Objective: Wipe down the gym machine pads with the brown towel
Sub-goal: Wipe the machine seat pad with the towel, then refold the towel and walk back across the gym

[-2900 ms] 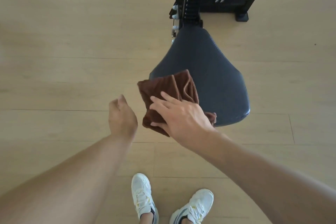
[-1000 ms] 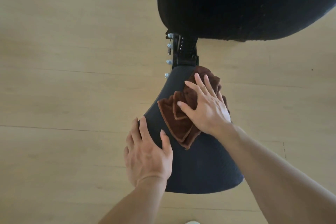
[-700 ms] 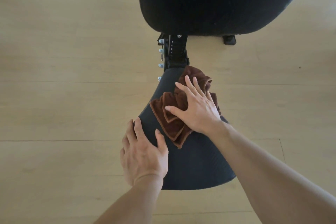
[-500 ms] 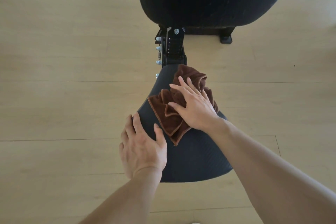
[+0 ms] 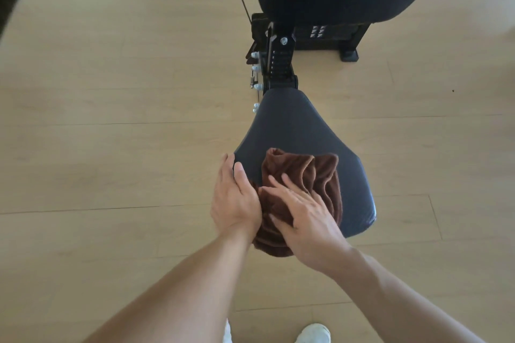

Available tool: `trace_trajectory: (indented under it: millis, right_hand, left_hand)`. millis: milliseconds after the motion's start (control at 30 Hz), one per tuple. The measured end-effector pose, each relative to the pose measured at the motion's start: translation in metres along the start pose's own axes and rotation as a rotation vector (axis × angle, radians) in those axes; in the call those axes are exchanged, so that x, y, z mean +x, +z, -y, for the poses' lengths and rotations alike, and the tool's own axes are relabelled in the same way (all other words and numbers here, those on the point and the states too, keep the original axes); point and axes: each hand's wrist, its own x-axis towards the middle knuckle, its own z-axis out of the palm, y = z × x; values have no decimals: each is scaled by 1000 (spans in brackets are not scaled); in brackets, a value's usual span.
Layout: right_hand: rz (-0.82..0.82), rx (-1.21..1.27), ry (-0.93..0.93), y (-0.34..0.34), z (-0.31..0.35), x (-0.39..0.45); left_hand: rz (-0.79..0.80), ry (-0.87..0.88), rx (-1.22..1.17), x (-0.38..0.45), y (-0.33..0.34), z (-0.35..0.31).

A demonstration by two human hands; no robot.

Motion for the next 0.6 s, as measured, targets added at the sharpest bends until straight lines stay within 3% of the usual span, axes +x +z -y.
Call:
trace_trajectory:
  millis: [133, 233, 300, 367, 500, 600]
  right_hand:
    - [61, 36, 8, 19, 30, -24]
    - [119, 290, 125, 25, 66, -50]
    - [196, 610, 279, 19, 95, -73]
    - [226, 761, 381, 8, 127, -103]
    - [148, 987, 424, -34, 173, -155]
    - [-188, 945, 518, -67, 182, -177]
  left_hand:
    - [291, -59, -262, -10, -41, 24]
    - [308, -409, -344, -60, -72, 48]
    - [465, -718, -688, -100, -88, 47]
    - [598, -873, -1010, -130, -109, 37]
    - [781, -838, -1123, -166, -170, 4]
    - [860, -756, -1025, -178, -203, -15]
